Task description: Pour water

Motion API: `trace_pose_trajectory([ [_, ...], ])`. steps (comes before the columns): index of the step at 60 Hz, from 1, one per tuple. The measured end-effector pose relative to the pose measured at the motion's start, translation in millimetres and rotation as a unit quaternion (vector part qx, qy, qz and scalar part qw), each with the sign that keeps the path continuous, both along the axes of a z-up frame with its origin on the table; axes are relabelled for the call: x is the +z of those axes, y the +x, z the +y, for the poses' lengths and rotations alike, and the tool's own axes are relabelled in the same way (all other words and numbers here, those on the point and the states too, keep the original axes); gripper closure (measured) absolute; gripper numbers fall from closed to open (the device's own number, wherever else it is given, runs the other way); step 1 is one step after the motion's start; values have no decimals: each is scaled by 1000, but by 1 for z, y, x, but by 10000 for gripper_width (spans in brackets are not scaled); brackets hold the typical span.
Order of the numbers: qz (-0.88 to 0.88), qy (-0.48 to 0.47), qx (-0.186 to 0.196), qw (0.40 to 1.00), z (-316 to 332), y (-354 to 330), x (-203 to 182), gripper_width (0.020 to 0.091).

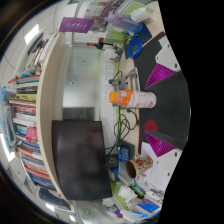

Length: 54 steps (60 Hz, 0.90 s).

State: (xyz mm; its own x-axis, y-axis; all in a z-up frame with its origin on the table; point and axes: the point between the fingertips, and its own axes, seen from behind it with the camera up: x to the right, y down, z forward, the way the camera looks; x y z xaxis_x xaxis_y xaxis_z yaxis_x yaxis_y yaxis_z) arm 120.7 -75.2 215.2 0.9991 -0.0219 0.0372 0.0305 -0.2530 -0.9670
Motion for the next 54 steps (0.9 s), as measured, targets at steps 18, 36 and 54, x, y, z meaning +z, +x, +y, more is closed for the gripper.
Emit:
trace_pose_trajectory([
  [18,-24,30,32,999,123,44,-24,247],
  [36,13,46,56,997,168,48,-38,458],
  [54,-1,58,50,997,170,45,-36,665],
])
